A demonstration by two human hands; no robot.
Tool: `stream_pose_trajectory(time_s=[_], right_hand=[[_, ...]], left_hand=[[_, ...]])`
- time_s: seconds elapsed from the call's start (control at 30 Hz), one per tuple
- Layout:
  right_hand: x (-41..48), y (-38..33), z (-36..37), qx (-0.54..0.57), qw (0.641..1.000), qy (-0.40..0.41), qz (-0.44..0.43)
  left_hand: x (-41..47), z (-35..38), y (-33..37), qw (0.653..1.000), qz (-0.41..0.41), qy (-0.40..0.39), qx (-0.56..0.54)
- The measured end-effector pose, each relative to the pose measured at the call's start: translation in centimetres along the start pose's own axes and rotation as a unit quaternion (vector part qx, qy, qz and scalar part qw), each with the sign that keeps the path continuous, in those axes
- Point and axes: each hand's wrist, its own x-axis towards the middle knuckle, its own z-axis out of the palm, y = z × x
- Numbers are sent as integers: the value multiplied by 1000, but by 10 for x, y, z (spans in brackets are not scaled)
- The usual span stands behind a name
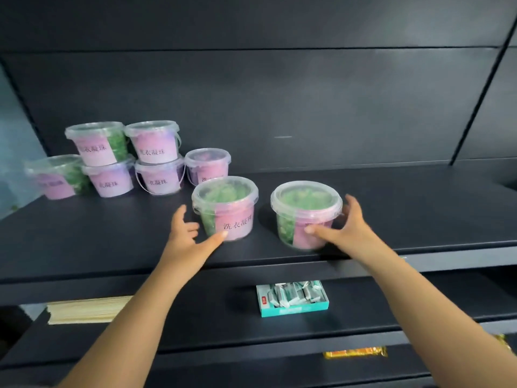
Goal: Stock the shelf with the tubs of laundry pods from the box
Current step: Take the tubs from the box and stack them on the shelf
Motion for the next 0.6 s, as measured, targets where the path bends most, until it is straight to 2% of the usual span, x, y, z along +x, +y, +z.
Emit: stream_pose_trajectory(time_s=[0.1, 0.27, 0.43, 0.6], right_hand=[[13, 0, 4, 36, 998, 4, -41], [42, 4, 16, 91, 995, -27, -25], [88, 7, 13, 81, 994, -51, -44], [145, 4, 11, 81, 992, -45, -86]], left_hand=[[5, 17, 5, 1000, 6, -12, 0], [33, 39, 10, 999, 44, 14, 10], [59, 36, 12, 998, 56, 29, 5], [85, 19, 36, 990, 81, 87, -71]])
